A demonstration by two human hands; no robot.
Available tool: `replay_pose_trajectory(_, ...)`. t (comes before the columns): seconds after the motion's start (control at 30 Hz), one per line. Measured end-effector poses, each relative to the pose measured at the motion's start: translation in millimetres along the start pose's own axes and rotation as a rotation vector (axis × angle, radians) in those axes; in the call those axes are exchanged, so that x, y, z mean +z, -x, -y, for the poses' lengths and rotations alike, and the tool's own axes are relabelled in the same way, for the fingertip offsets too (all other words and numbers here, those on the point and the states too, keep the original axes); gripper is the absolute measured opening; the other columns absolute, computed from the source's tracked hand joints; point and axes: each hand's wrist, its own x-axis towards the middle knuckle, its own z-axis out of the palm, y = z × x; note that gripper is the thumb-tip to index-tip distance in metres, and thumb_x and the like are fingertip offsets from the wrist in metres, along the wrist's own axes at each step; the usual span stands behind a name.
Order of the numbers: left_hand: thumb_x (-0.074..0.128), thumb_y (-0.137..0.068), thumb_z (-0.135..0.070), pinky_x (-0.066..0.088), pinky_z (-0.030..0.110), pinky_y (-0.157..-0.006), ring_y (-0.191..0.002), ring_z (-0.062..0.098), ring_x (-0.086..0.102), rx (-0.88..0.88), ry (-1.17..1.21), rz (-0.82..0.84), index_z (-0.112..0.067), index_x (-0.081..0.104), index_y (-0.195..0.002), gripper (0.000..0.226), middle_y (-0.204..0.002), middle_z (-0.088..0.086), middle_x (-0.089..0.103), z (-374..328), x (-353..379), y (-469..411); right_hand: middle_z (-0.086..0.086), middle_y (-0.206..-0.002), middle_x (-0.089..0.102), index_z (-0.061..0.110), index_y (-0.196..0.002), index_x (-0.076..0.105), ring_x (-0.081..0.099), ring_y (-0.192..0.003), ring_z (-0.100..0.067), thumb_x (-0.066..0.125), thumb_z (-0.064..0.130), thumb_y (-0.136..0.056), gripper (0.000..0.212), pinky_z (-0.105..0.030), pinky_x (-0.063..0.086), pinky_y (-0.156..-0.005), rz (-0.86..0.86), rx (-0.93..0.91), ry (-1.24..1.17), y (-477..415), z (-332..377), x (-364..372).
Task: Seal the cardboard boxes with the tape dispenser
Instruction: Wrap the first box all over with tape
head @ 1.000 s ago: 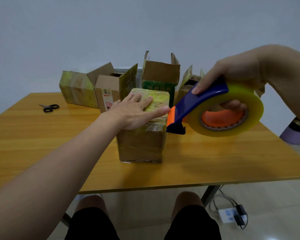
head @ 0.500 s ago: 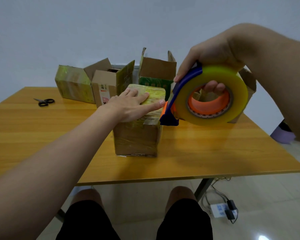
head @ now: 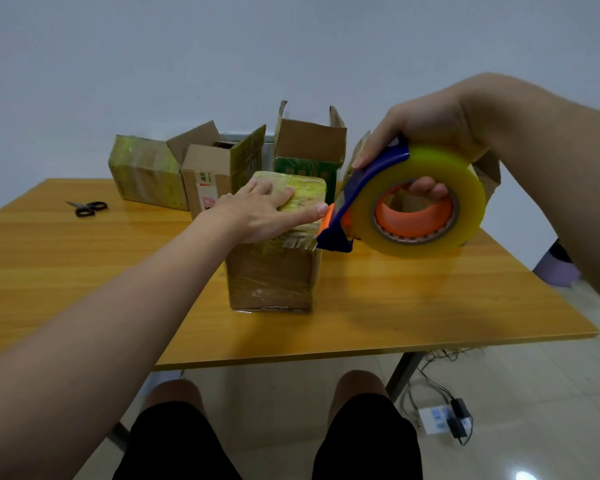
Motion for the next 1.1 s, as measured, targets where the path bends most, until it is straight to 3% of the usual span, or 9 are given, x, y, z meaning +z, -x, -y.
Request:
replay_pose_trajectory(0.1,0.001,-0.052,-0.113,0.008,0.067,-0.124,-0.161,0.025,-0.006,-0.002,0.004,0.001,-0.042,0.006,-0.164,0.133,-0.175,0.002,-0.002,0.5,-0.8,-0.5,-0.017,-0.067,0.065,0.0,-0.093,0.077,0.064,-0.053,-0.029,0.078,0.049,-0.073,0.053,-0.035,0.056,-0.059,0.141,0.04,0.0,0.5,-4.0,-6.7)
replay_pose_trajectory(0.3,0.003,-0.045,-0.115,0.007,0.067,-0.124,-0.161,0.026,-0.005,-0.012,-0.007,-0.004,-0.042,0.006,-0.165,0.14,-0.175,0.001,-0.002,0.5,-1.3,1.9,-0.021,-0.078,0.071,0.0,-0.11,0.075,0.069,-0.062,-0.033,0.092,0.051,-0.059,0.074,-0.039,0.059,-0.066,0.158,-0.023,-0.018,-1.3,-28.4,-13.9)
replay_pose_trajectory(0.47,0.008,-0.044,-0.116,-0.007,0.069,-0.121,-0.161,0.026,-0.004,-0.016,-0.013,-0.011,-0.044,0.008,-0.165,0.141,-0.175,0.0,0.0,-0.8,-0.7,4.8,-0.02,-0.065,0.068,0.0,-0.082,0.078,0.066,-0.054,-0.031,0.084,0.045,-0.071,0.046,-0.036,0.057,-0.062,0.153,-0.012,-0.019,7.1,-49.8,-26.2)
replay_pose_trajectory(0.7,-0.012,-0.046,-0.111,-0.001,0.068,-0.124,-0.161,0.027,-0.003,0.007,-0.009,-0.033,-0.041,0.006,-0.165,0.139,-0.175,0.003,0.001,-2.6,0.0,6.2,-0.017,-0.056,0.058,0.004,-0.083,0.077,0.058,-0.047,-0.027,0.082,0.05,-0.07,0.048,-0.032,0.053,-0.054,0.122,-0.072,-0.077,26.9,-68.2,-34.8)
replay_pose_trajectory(0.83,-0.002,-0.08,-0.094,0.002,0.062,-0.124,-0.161,0.026,0.003,0.024,0.051,-0.096,-0.036,0.015,-0.165,0.104,-0.174,0.003,0.01,-2.6,2.2,10.1,-0.017,-0.063,0.063,0.003,-0.102,0.077,0.061,-0.052,-0.026,0.081,0.049,-0.075,0.053,-0.034,0.055,-0.057,0.158,-0.174,-0.088,10.8,-52.6,-19.3)
replay_pose_trajectory(0.9,0.022,-0.101,-0.075,0.024,0.051,-0.121,-0.155,0.024,0.026,0.024,0.277,-0.177,-0.031,0.037,-0.16,0.075,-0.168,0.001,0.033,-1.0,-0.2,10.5,-0.016,-0.064,0.064,0.006,-0.1,0.078,0.062,-0.052,-0.025,0.084,0.052,-0.07,0.055,-0.033,0.056,-0.056,0.146,-0.237,-0.117,5.0,-48.3,-13.7)
replay_pose_trajectory(0.93,0.035,-0.105,-0.066,0.038,0.037,-0.108,-0.142,0.022,0.044,0.014,0.443,-0.21,-0.03,0.05,-0.151,0.061,-0.158,-0.001,0.049,2.1,-3.3,11.0,-0.016,-0.065,0.064,0.006,-0.102,0.077,0.062,-0.052,-0.025,0.084,0.053,-0.069,0.057,-0.033,0.056,-0.056,0.124,-0.279,-0.141,2.8,-47.3,-12.2)
replay_pose_trajectory(1.0,0.053,-0.104,-0.051,0.042,0.025,-0.078,-0.108,0.014,0.064,-0.01,0.697,-0.226,-0.032,0.069,-0.126,0.033,-0.125,-0.007,0.07,13.2,-10.3,13.9,-0.015,-0.07,0.065,0.006,-0.111,0.074,0.061,-0.054,-0.024,0.083,0.051,-0.072,0.061,-0.034,0.055,-0.054,0.045,-0.392,-0.221,-2.5,-47.1,-12.0)
replay_pose_trajectory(1.1,0.062,-0.103,-0.039,0.044,0.024,-0.076,-0.099,0.004,0.065,0.034,0.754,-0.29,-0.027,0.075,-0.119,0.024,-0.106,-0.017,0.071,26.8,-7.0,22.0,-0.012,-0.081,0.071,0.01,-0.111,0.075,0.065,-0.062,-0.022,0.072,0.047,-0.085,0.045,-0.034,0.058,-0.056,-0.075,-0.575,-0.391,-16.7,-45.4,-8.2)
